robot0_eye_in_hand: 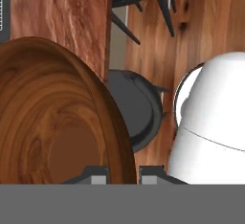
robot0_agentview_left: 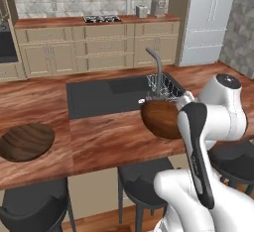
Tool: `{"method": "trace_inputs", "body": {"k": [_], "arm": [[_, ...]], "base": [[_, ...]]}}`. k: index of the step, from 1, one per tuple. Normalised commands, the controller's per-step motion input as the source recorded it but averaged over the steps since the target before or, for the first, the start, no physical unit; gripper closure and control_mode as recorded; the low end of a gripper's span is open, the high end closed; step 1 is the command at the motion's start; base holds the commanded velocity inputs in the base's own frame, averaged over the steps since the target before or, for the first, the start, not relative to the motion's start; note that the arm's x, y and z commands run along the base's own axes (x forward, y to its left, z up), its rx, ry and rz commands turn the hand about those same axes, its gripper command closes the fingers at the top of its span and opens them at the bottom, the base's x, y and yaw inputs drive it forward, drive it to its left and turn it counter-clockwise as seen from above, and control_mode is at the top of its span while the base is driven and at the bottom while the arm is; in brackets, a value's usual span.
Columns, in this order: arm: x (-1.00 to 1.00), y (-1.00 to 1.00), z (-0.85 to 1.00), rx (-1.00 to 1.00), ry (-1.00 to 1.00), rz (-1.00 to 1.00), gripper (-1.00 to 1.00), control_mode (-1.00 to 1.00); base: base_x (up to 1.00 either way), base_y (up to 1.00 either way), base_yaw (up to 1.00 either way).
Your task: Pick up the bowls from the cabinet and place each bowl in front of a stool on the dining counter.
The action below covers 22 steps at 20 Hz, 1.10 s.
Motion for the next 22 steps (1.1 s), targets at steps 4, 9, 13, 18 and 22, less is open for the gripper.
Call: {"method": "trace_inputs", "body": {"k": [4, 9, 13, 18, 22], "arm": [[0.38, 0.00, 0.00, -0.01, 0.10, 0.03, 1.00, -1.00], [0.48, -0.08, -0.22, -0.05, -0.07, 0.03, 1.00, -1.00], [0.49, -0.03, -0.56, -0.01, -0.12, 0.11, 1.00, -1.00], [0.42, -0.03, -0.62, -0.02, -0.14, 0.12, 1.00, -1.00], [0.45, -0.12, -0.29, -0.21, 0.01, 0.13, 1.00, -1.00]], "base": [[0.00, 0.00, 0.00], [0.00, 0.00, 0.00], [0.00, 0.00, 0.00], [0.00, 0.00, 0.00], [0.00, 0.00, 0.00]]}}
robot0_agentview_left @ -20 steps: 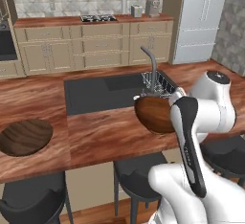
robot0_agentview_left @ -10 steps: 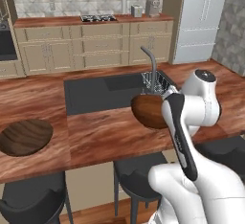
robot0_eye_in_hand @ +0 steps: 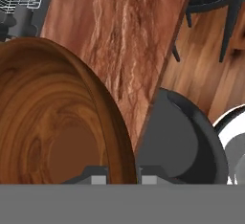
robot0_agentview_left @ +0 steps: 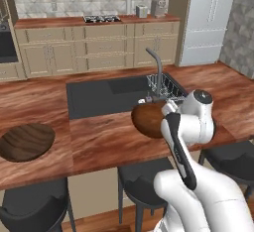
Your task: Pick up the bowls from the cabinet and place each bowl in front of a stool on the dining counter.
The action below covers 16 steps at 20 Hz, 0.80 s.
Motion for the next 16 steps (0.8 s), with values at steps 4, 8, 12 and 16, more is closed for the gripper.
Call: {"method": "trace_inputs", "body": {"k": [4, 8, 12, 16], "arm": [[0.44, -0.05, -0.24, -0.30, 0.12, 0.11, 1.00, -1.00], [0.15, 0.00, -0.24, -0.15, 0.14, 0.08, 1.00, -1.00], [0.19, 0.00, -0.22, 0.00, 0.10, 0.05, 1.00, -1.00], [0.34, 0.00, -0.16, 0.07, 0.00, 0.05, 1.00, -1.00]], "base": [[0.00, 0.00, 0.00], [0.00, 0.00, 0.00], [0.00, 0.00, 0.00], [0.00, 0.00, 0.00]]}}
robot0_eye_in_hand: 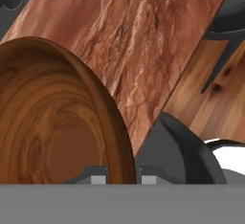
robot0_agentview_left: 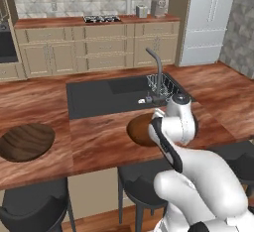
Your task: Pick up the bowls from the cabinet and place each bowl in front of a stool on the dining counter.
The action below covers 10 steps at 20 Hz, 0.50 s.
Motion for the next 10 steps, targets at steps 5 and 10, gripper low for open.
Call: {"method": "trace_inputs", "body": {"k": [5, 10], "arm": [[0.53, 0.00, -0.15, 0.12, 0.01, 0.01, 1.00, -1.00], [0.45, 0.00, -0.24, 0.08, 0.00, 0.00, 1.00, -1.00]], "base": [[0.00, 0.00, 0.00], [0.00, 0.00, 0.00]]}}
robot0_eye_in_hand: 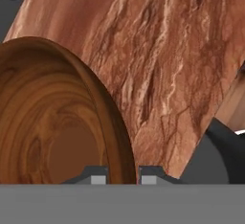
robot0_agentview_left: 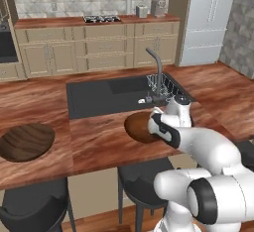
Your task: Pick up the bowls from the cabinet and place each bowl in front of a stool on the dining counter.
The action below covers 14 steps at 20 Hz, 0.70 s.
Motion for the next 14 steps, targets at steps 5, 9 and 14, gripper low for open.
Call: {"method": "trace_inputs", "body": {"k": [5, 9, 14], "arm": [[0.41, 0.00, -0.19, 0.00, 0.01, 0.00, 1.00, -1.00], [0.25, 0.00, -0.29, 0.00, 0.00, 0.00, 1.00, -1.00], [0.08, -0.01, -0.32, -0.01, 0.01, -0.01, 1.00, -1.00]], "base": [[0.00, 0.00, 0.00], [0.00, 0.00, 0.00], [0.00, 0.00, 0.00]]}}
